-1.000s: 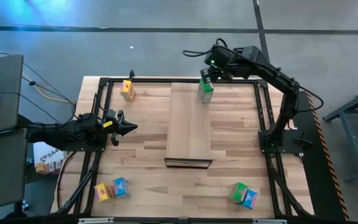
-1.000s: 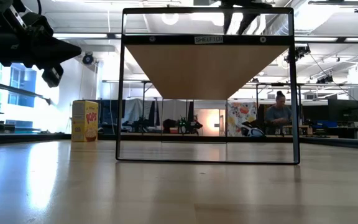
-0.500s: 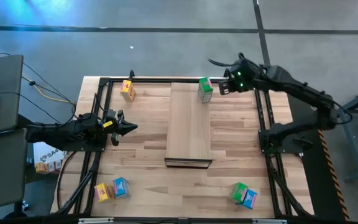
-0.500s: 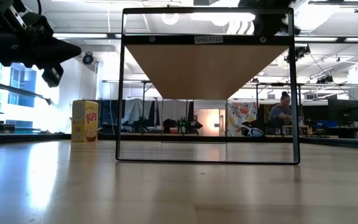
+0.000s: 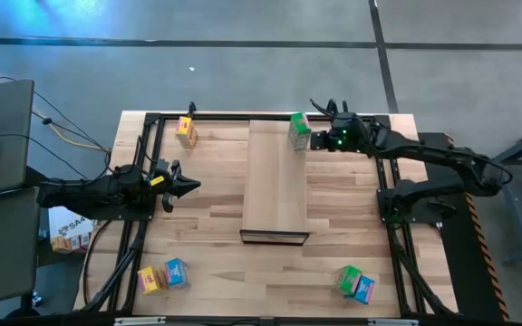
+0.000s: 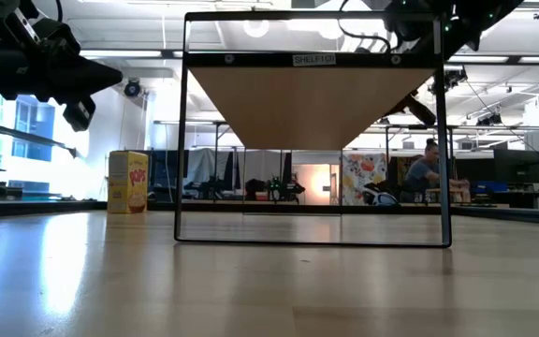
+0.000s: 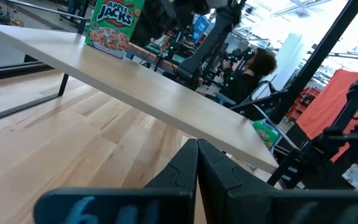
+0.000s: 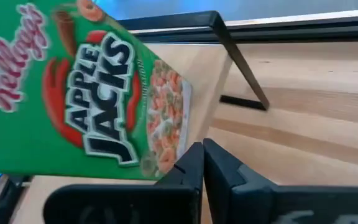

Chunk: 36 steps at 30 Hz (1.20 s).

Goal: Stack cereal on shelf
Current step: Put the green cereal box on the shelf

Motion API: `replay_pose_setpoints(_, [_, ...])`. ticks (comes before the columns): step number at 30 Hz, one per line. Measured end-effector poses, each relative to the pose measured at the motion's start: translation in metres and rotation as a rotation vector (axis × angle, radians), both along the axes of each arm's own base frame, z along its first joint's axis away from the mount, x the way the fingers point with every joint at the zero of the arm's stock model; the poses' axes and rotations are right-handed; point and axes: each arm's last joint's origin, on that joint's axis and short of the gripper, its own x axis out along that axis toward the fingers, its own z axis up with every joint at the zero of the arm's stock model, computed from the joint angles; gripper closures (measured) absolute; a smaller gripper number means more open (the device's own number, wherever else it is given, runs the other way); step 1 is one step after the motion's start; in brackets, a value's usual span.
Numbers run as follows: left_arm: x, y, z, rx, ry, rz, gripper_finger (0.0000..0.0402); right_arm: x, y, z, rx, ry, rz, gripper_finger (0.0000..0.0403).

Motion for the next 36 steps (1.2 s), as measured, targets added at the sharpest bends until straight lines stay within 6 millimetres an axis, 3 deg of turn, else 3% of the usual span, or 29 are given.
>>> replay_pose_setpoints(28, [0.000,0.000,0.000,0.000,0.000,0.000,0.0401,0.005,0.006,-0.001,-0.102,-0.011,0.309,0.0403])
replay_pose_setpoints(36, [0.000,0.000,0.000,0.000,0.000,0.000,0.0401,-0.015,0.013,0.010,-0.123,0.092,0.379,0.0403])
